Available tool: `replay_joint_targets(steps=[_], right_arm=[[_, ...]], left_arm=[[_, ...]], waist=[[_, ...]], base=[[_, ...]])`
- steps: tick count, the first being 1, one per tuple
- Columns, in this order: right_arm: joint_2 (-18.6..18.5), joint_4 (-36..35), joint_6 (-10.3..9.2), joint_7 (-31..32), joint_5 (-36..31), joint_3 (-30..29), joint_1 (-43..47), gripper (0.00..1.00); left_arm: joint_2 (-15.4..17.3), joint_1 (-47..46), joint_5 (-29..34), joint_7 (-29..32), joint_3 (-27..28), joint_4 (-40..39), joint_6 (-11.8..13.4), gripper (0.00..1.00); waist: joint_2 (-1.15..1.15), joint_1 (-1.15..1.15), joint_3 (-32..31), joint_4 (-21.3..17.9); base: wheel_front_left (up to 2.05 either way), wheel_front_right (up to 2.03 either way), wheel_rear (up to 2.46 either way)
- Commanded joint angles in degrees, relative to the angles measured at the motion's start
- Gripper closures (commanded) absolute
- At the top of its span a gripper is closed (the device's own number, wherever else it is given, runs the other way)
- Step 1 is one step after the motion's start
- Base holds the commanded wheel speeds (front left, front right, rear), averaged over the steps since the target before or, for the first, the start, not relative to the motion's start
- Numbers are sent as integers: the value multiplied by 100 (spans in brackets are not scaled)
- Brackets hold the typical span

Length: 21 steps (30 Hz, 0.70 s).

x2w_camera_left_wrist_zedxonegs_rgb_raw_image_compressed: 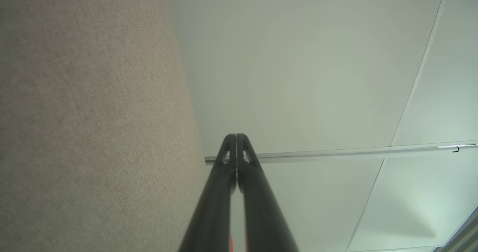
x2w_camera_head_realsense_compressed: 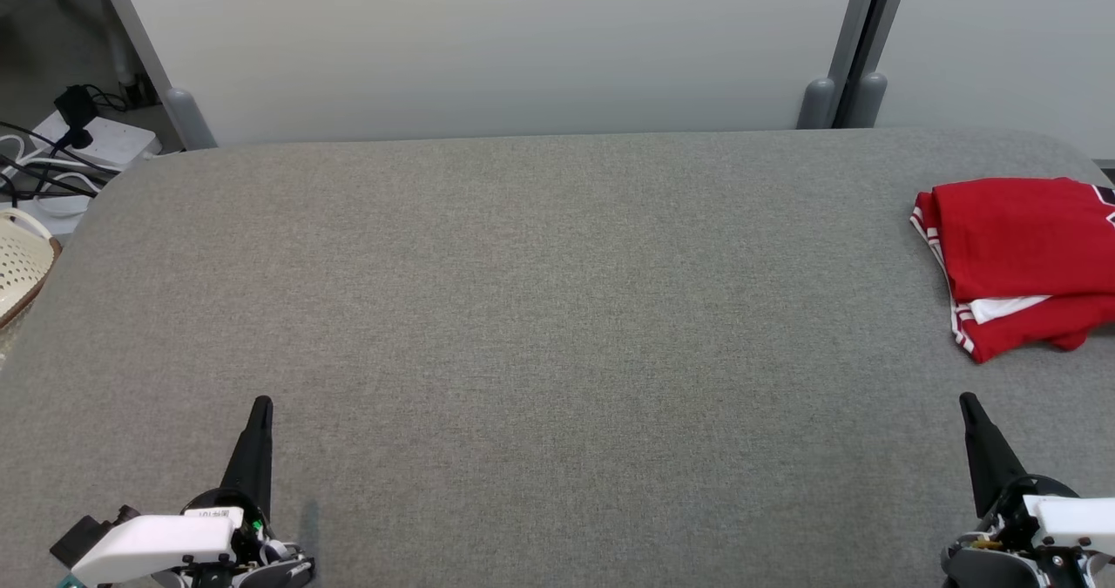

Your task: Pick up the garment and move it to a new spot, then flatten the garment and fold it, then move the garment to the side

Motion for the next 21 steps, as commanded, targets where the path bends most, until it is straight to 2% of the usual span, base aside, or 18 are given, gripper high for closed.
replay_joint_targets(steps=[1, 21], right_arm=[[-60, -142, 6, 53, 73, 93, -273, 100], [-55, -142, 6, 59, 67, 86, -273, 100]], left_arm=[[66, -329, -42, 19, 198, -125, -49, 100], [59, -330, -34, 27, 208, -125, -49, 100]], waist=[[0, 0, 0, 0], [0, 0, 0, 0]], base=[[0, 0, 0], [0, 0, 0]])
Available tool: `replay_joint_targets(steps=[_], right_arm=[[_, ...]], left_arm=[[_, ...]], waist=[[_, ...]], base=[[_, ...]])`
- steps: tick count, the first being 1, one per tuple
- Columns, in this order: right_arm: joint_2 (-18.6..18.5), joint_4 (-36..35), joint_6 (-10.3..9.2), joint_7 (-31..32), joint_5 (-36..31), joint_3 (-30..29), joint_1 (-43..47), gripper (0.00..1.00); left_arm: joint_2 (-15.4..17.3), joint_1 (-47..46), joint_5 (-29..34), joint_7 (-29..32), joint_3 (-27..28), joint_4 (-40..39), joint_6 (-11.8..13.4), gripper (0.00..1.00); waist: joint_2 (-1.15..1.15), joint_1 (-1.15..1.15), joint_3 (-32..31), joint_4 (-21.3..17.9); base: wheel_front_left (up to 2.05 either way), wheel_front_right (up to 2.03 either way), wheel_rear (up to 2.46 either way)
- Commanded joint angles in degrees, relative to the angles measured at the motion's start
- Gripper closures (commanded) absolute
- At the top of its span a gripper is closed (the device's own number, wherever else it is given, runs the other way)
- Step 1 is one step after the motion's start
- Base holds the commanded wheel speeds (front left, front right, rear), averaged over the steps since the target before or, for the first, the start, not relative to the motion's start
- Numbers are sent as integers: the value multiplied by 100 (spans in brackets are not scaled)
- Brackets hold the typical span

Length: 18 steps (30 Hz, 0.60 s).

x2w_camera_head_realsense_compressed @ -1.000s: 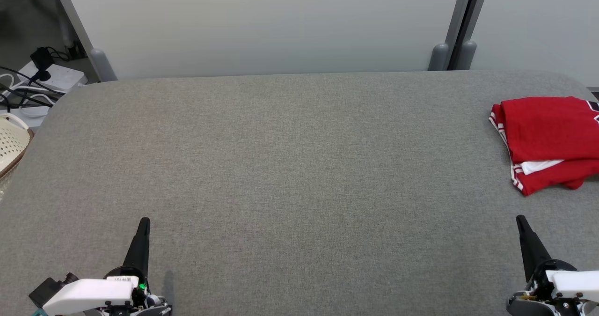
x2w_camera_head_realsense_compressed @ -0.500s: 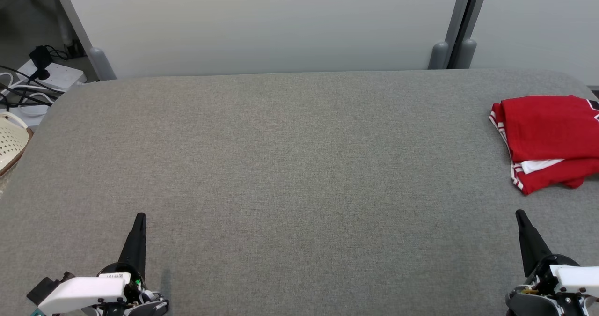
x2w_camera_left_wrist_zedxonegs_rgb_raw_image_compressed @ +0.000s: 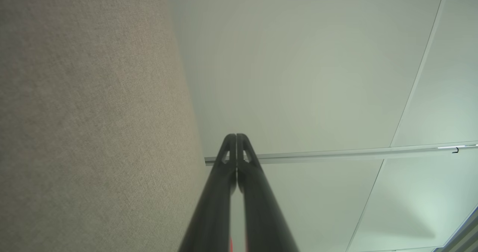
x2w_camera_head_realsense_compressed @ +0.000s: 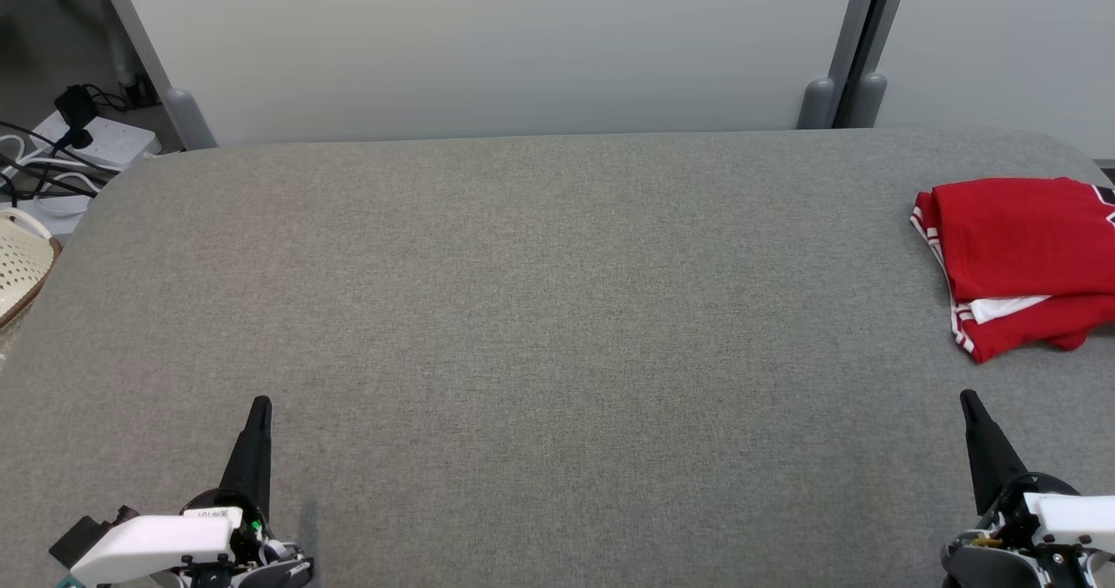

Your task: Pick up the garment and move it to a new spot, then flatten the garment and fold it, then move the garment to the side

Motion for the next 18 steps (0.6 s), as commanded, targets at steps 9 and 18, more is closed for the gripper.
replay_joint_targets(steps=[9, 18], right_arm=[[-56, -145, 8, 60, 56, 93, -230, 100], [-54, -145, 8, 62, 54, 90, -230, 100]], left_arm=[[58, -330, -26, 29, 193, -127, -48, 100], [55, -331, -24, 32, 196, -127, -48, 100]], waist=[[0, 0, 0, 0], [0, 0, 0, 0]], base=[[0, 0, 0], [0, 0, 0]])
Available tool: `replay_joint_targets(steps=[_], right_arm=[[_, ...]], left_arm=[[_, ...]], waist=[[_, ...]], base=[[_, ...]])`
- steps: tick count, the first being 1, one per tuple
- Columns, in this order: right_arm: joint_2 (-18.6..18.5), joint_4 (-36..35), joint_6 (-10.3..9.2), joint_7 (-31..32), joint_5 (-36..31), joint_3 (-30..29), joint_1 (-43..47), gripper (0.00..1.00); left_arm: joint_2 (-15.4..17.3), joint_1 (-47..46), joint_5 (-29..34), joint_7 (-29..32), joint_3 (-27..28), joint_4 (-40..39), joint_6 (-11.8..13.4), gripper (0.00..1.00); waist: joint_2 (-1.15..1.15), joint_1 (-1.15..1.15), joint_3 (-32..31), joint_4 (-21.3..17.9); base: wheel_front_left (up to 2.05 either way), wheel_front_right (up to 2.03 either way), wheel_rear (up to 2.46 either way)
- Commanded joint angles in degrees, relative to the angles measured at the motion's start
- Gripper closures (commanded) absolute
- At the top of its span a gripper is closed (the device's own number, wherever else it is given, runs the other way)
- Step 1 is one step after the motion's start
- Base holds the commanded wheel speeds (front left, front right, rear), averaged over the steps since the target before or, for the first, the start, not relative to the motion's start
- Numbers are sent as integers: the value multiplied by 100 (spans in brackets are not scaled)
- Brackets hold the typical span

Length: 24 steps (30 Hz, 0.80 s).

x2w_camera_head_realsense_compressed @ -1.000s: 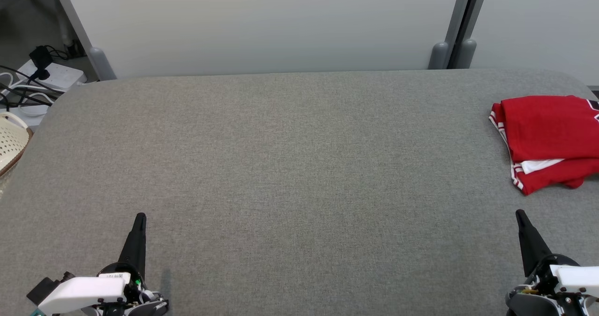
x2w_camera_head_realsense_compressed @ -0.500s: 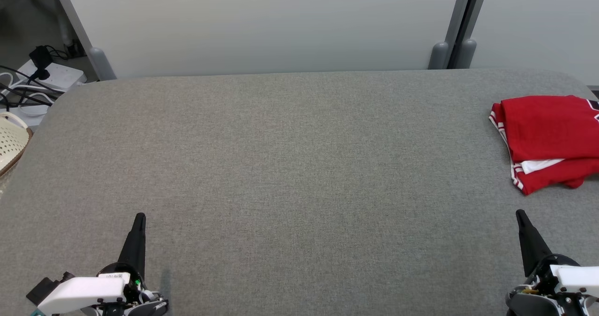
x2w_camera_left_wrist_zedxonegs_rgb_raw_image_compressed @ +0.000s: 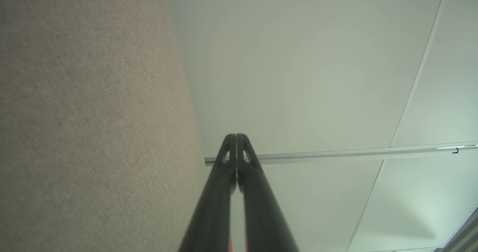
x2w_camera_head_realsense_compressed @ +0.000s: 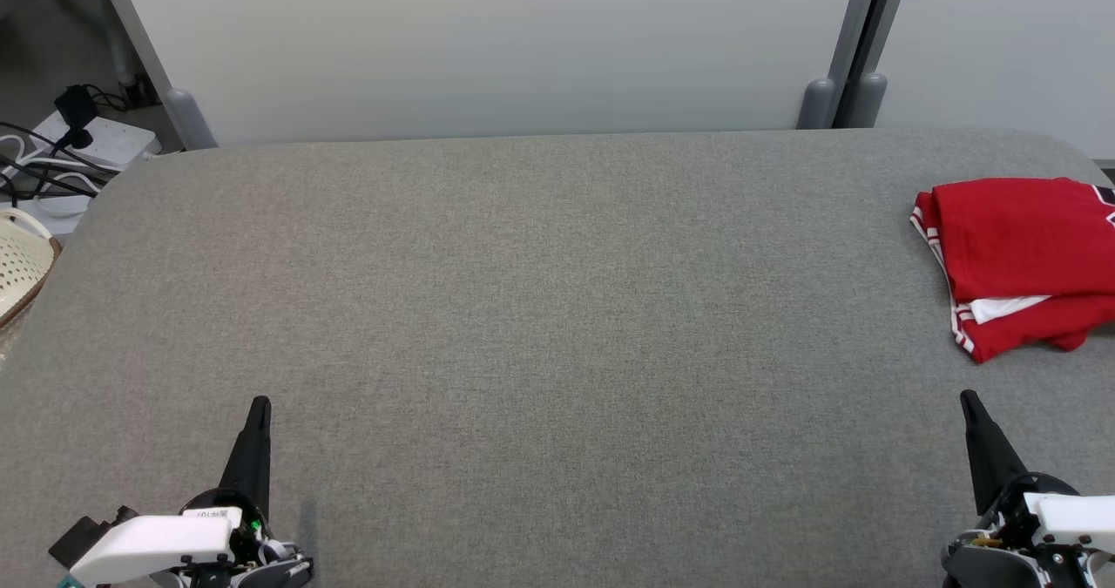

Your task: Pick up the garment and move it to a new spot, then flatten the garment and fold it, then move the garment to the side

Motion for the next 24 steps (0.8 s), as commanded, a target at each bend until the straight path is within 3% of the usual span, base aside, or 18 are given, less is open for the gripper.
replay_joint_targets(steps=[1, 24], right_arm=[[-58, -146, 9, 61, 54, 93, -229, 100], [-55, -145, 9, 65, 50, 89, -230, 100]], left_arm=[[57, -331, -23, 32, 186, -127, -48, 100], [53, -331, -18, 38, 193, -127, -48, 100]], waist=[[0, 0, 0, 0], [0, 0, 0, 0]], base=[[0, 0, 0], [0, 0, 0]])
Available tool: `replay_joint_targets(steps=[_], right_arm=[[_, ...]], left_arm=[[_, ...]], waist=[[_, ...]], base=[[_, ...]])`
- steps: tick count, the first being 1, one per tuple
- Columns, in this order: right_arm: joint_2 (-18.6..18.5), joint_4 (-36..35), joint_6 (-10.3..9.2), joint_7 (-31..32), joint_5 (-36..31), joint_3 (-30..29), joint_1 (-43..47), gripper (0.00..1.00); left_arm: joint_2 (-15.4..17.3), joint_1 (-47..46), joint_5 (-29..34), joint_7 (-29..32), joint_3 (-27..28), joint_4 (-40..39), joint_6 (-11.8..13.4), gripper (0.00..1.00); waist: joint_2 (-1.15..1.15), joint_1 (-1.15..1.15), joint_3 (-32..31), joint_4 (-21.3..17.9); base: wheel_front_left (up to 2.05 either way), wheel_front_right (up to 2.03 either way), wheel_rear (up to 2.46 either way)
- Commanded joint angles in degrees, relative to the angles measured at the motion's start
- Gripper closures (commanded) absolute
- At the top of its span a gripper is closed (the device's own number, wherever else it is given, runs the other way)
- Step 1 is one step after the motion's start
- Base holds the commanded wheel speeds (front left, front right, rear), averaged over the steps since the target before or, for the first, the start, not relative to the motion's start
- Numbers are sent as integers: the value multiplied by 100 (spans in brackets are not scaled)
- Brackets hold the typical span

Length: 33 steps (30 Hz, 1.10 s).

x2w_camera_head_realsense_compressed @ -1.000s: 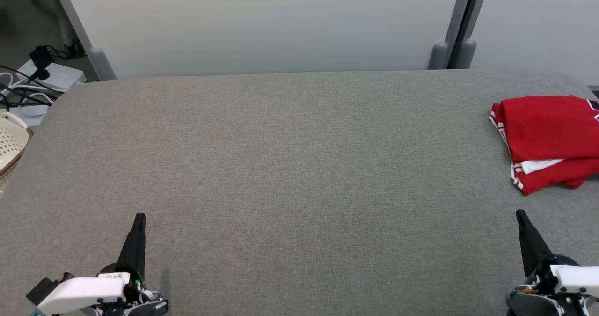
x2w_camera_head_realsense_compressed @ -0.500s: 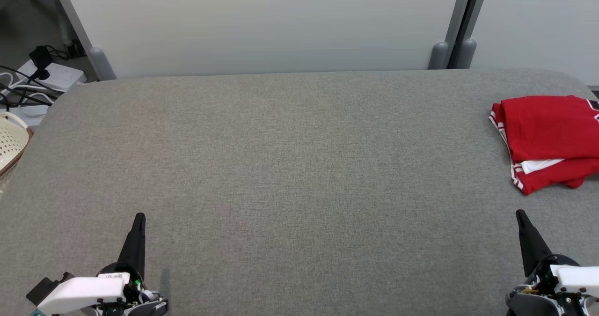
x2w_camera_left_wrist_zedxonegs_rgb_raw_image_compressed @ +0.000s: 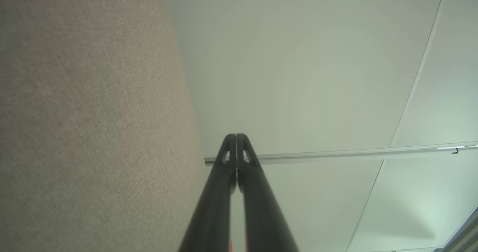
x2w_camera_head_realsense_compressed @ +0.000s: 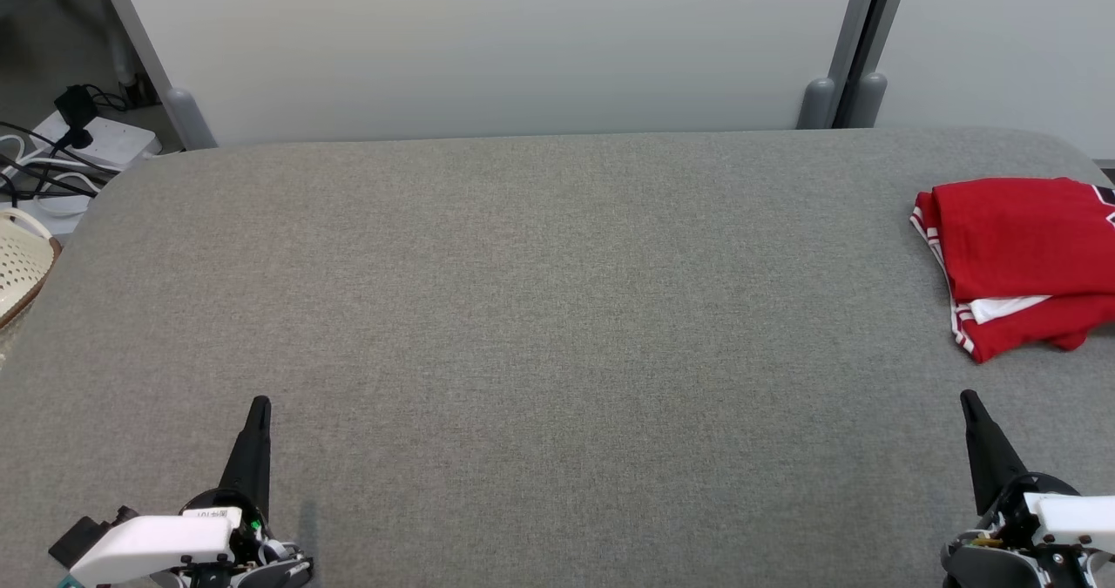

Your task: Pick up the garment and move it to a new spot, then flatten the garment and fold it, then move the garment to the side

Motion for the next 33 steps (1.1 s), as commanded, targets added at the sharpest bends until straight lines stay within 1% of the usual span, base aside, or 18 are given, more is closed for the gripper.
replay_joint_targets(steps=[1, 33], right_arm=[[-57, -145, 9, 65, 50, 93, -230, 100], [-54, -145, 9, 68, 46, 89, -230, 100]], left_arm=[[57, -331, -18, 37, 189, -127, -48, 100], [53, -332, -12, 42, 195, -127, -48, 100]], waist=[[0, 0, 0, 0], [0, 0, 0, 0]], base=[[0, 0, 0], [0, 0, 0]])
